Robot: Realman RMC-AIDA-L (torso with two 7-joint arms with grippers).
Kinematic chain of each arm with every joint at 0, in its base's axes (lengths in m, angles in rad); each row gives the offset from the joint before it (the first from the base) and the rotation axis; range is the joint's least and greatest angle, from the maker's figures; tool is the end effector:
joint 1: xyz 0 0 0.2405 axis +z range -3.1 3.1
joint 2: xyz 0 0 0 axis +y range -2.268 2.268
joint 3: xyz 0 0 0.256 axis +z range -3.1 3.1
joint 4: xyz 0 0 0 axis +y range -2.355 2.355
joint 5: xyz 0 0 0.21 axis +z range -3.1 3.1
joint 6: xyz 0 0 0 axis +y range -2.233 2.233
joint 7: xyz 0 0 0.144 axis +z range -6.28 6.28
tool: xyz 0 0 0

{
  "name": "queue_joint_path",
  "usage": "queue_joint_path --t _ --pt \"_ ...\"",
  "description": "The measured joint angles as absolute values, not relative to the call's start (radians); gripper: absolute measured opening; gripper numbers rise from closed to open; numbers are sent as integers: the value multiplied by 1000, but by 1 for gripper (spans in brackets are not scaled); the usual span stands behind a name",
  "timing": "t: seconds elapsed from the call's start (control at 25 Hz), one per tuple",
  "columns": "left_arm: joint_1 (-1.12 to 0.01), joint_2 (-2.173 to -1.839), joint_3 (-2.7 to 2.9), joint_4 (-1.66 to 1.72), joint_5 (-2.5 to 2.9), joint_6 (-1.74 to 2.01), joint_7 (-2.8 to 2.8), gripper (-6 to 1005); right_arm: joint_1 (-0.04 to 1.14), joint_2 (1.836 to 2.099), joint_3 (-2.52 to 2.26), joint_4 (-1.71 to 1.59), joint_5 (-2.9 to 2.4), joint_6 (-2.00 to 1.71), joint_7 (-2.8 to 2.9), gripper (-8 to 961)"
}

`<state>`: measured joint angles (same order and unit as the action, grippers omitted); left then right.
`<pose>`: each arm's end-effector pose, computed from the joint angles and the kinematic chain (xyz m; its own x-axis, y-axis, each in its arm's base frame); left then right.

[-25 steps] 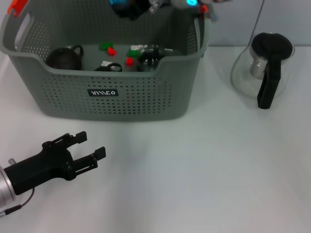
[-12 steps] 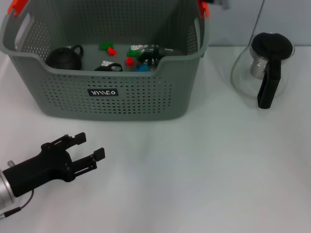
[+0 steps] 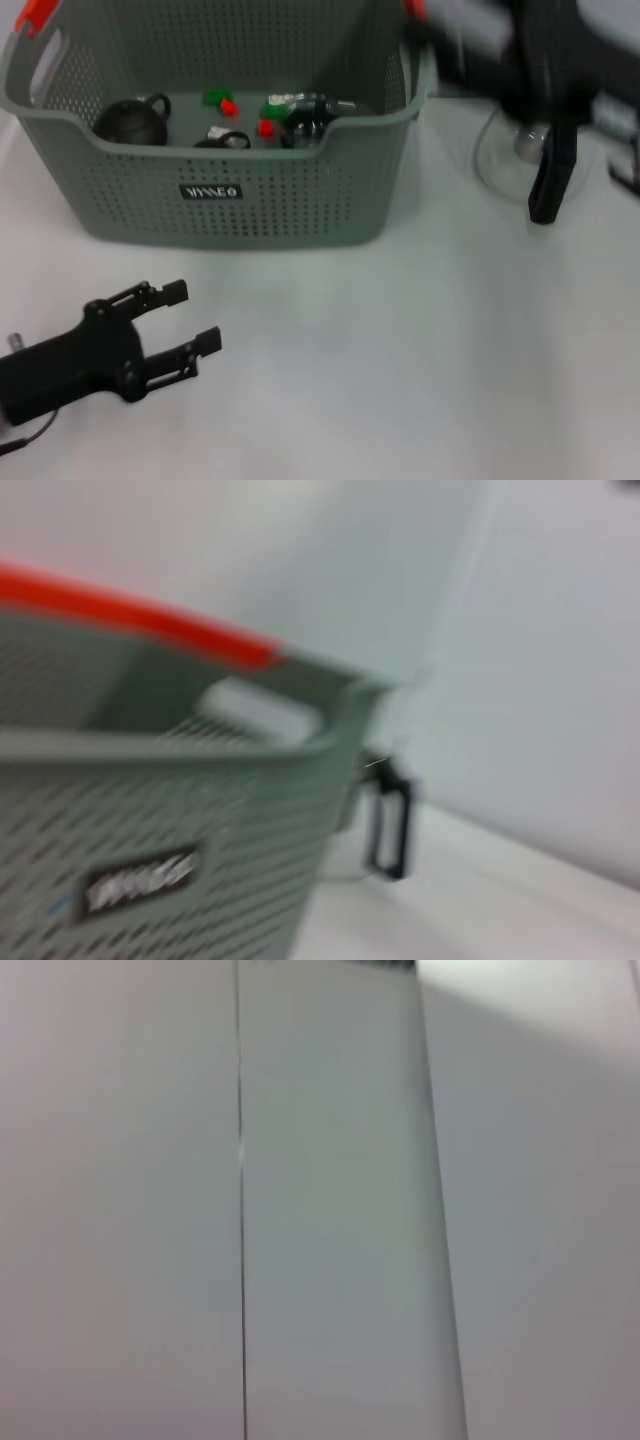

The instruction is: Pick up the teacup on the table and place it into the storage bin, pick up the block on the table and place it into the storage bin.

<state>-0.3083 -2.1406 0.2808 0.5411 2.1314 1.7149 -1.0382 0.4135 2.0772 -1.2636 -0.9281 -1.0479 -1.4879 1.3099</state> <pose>-0.3279 0.2356 -0.0080 0.6713 0.3021 0.6768 0.5810 -0.7815 -0.2274 0.1430 0.3334 0.0343 0.4892 0.0532 -0.8706 -0.2334 -0.9538 -0.1894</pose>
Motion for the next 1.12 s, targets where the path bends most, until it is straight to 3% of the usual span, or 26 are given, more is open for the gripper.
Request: queue_joint_path --t 0.16,0.32,0.68,1.12 --pt "-304 -2121 285 603 2171 1896 -972 791 277 2090 -1198 -899 -1260 -1561 1231 771" --pt "-324 -2113 290 621 2197 1952 -963 791 237 2087 -1144 -791 -1396 -1643 1149 768" --pt "-368 -2121 416 578 2201 1885 -961 792 319 2094 -1078 -614 -1712 -1596 1116 761" --pt "-357 -2126 448 572 2211 1871 -962 791 381 2100 -1075 -552 -1737 -1603 1051 756"
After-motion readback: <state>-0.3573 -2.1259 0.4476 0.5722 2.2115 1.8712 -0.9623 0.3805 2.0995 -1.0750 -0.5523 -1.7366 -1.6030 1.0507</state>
